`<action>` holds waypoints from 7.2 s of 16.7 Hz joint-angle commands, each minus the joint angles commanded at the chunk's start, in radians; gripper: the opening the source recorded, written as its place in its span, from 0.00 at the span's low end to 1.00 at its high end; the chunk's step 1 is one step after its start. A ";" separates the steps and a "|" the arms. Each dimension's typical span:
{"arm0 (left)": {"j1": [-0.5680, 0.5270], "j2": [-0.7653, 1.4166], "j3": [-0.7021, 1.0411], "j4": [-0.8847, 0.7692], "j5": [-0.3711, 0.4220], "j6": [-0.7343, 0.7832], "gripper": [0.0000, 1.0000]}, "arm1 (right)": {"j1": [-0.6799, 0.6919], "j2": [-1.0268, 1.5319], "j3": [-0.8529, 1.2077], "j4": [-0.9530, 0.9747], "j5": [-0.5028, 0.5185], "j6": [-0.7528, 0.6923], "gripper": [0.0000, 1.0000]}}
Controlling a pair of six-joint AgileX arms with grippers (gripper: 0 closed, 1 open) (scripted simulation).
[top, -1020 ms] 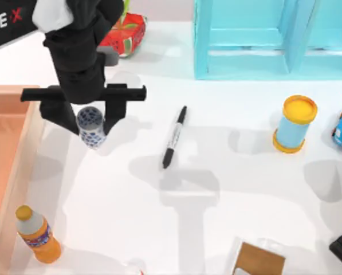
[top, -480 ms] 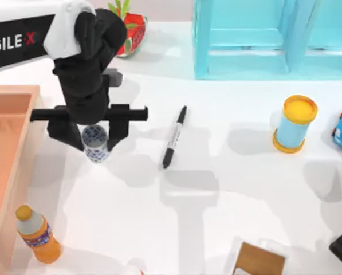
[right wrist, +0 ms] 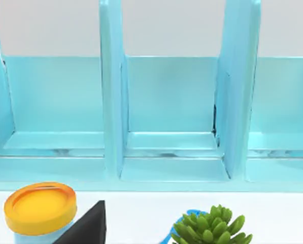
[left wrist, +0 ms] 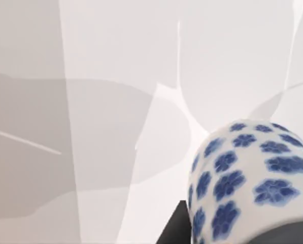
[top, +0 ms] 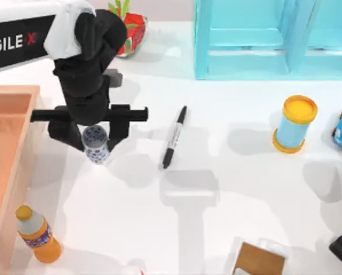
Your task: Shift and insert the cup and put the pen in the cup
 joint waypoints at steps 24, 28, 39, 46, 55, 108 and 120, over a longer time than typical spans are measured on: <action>-0.005 0.025 0.235 -0.228 0.000 -0.005 1.00 | 0.000 0.000 0.000 0.000 0.000 0.000 1.00; -0.007 0.029 0.502 -0.488 0.001 -0.007 1.00 | 0.000 0.000 0.000 0.000 0.000 0.000 1.00; -0.035 0.059 0.645 -0.579 -0.019 -0.007 1.00 | 0.000 0.000 0.000 0.000 0.000 0.000 1.00; -0.251 0.377 0.756 -0.363 -0.150 -0.008 1.00 | 0.000 0.000 0.000 0.000 0.000 0.000 1.00; -0.287 0.429 0.744 -0.285 -0.175 -0.003 1.00 | 0.000 0.000 0.000 0.000 0.000 0.000 1.00; -0.415 0.043 0.258 -0.131 -0.140 -0.141 0.00 | 0.000 0.000 0.000 0.000 0.000 0.000 1.00; -0.363 -0.232 -0.229 0.545 -0.259 0.041 0.00 | 0.000 0.000 0.000 0.000 0.000 0.000 1.00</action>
